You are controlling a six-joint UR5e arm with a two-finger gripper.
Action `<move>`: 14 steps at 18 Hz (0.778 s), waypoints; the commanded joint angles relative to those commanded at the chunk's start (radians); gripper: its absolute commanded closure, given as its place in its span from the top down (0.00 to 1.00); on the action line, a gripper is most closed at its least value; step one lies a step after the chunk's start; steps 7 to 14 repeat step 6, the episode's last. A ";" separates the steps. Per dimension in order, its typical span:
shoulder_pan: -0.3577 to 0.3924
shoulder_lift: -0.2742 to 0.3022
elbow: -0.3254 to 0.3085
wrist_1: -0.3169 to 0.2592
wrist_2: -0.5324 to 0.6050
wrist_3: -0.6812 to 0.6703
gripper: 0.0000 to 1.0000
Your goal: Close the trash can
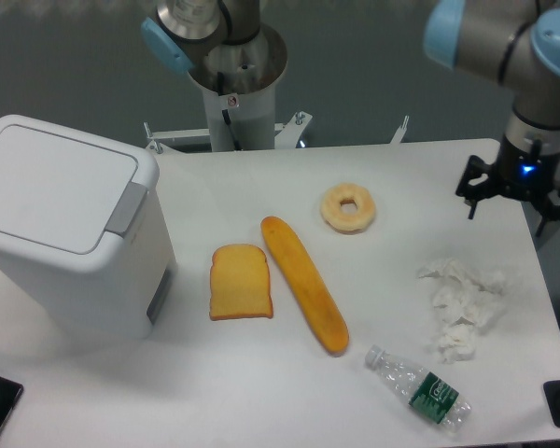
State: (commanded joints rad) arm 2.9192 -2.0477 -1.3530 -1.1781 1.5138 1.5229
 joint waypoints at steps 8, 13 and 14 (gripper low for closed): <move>-0.002 -0.020 -0.020 0.051 0.009 0.010 1.00; -0.002 -0.020 -0.020 0.051 0.009 0.010 1.00; -0.002 -0.020 -0.020 0.051 0.009 0.010 1.00</move>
